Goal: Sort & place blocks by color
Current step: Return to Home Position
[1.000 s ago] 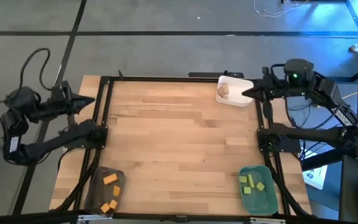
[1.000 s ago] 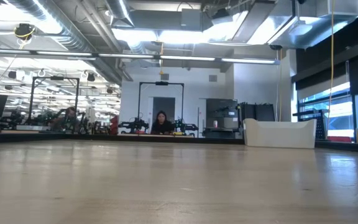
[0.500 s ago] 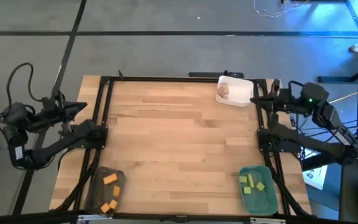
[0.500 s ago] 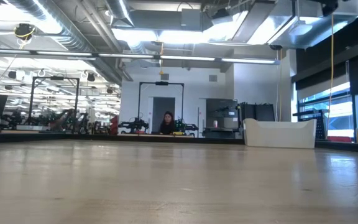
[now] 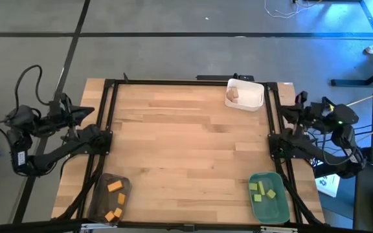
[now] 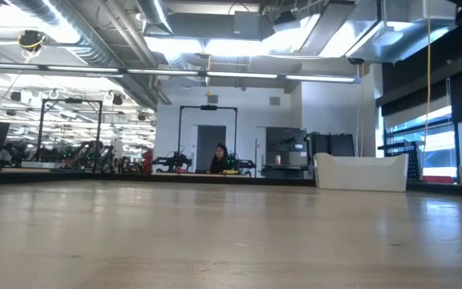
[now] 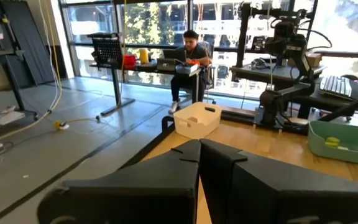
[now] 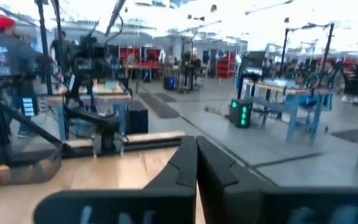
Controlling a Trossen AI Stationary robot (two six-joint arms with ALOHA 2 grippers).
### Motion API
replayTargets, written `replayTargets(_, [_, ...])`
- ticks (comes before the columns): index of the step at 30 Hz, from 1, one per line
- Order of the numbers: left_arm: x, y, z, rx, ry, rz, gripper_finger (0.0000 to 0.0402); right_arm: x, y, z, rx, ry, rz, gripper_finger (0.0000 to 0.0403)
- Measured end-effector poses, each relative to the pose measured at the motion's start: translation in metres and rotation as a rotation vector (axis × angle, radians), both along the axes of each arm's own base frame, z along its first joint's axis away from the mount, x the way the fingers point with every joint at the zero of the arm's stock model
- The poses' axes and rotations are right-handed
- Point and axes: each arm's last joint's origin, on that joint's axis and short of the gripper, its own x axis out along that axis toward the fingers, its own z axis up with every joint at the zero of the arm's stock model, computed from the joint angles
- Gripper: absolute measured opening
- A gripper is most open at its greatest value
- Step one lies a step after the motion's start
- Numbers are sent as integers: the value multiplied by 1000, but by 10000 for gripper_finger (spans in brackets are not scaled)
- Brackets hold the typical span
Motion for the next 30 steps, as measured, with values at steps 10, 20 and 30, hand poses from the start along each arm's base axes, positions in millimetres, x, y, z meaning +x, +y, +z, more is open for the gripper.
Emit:
replayTargets(10, [15,11,-4,60,-15,-6,0,23,-14,-14,-105,-32,-21,0])
replayTargets(20, [67,50,-48,84,-16,-12,0,60,-36,-69,-135,-78,-12,0])
replayTargets(30, [94,70,-92,53,31,-32,0,75,-45,-114,-140,-82,-11,0])
